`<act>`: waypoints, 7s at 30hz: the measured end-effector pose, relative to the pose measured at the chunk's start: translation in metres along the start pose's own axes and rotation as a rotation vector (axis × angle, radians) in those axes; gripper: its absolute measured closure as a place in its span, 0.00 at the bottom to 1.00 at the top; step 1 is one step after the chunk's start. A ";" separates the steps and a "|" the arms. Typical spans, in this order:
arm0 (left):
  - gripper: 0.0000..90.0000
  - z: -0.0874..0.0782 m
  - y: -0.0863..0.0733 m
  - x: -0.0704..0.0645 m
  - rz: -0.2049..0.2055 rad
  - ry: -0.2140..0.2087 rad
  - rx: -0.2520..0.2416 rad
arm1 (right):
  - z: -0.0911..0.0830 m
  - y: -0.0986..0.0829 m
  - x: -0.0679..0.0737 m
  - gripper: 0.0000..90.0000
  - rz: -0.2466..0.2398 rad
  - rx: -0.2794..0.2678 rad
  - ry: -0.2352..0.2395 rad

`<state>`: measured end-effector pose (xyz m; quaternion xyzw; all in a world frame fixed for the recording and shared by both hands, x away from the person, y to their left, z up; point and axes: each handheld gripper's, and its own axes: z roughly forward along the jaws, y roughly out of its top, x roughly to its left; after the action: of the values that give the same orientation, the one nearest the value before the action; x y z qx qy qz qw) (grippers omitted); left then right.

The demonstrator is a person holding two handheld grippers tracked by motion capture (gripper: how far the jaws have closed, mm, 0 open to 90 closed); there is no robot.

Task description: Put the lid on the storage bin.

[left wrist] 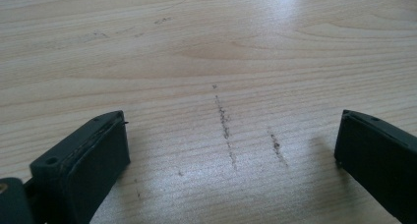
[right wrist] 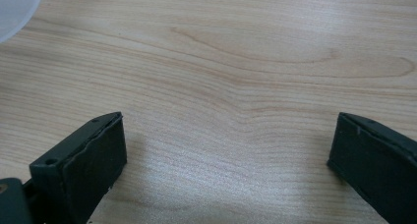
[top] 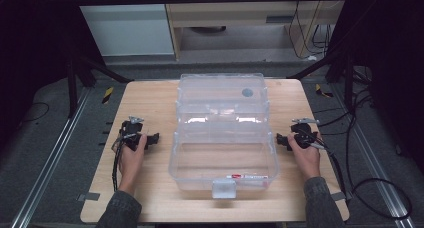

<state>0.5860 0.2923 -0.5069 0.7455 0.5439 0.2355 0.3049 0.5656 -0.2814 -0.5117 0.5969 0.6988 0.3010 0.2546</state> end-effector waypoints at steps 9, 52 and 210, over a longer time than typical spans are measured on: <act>0.00 -0.001 -0.001 -0.001 0.009 -0.012 0.001 | -0.004 -0.003 0.002 0.03 0.009 -0.003 -0.007; 0.05 -0.173 0.054 -0.137 0.608 -0.471 -0.092 | -0.185 0.174 0.118 0.63 -0.902 0.015 0.303; 0.89 -0.127 0.007 -0.188 0.812 -0.585 0.228 | -0.148 0.176 0.181 0.98 -1.288 0.272 0.358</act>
<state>0.4482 0.1365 -0.4158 0.9599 0.1245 0.0558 0.2449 0.5513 -0.1017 -0.2818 0.0295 0.9777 0.0931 0.1859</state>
